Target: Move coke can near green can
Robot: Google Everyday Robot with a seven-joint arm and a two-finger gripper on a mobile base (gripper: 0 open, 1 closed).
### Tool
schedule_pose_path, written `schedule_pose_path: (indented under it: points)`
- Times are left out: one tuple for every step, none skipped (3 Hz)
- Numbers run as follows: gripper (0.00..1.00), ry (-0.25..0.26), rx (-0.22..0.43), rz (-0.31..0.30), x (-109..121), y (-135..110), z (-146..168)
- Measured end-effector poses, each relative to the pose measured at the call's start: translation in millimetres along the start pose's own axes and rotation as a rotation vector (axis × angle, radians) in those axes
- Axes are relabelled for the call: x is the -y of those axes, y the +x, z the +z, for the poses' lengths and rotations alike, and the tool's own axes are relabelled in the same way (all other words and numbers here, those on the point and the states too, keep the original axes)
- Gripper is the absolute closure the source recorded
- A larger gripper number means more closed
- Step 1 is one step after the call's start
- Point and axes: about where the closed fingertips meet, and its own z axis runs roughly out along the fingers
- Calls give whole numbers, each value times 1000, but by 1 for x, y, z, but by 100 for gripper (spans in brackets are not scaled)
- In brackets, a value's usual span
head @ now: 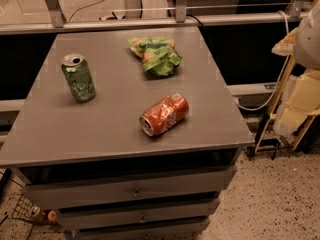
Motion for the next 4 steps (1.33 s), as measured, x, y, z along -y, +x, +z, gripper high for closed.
schedule_pose_path:
  points:
    - [0, 2, 3, -3, 1, -1, 0]
    - [0, -31, 50, -86, 8, -18, 16]
    - [0, -115, 144, -291, 21, -61, 57]
    - [0, -178, 192, -430, 29, -95, 90]
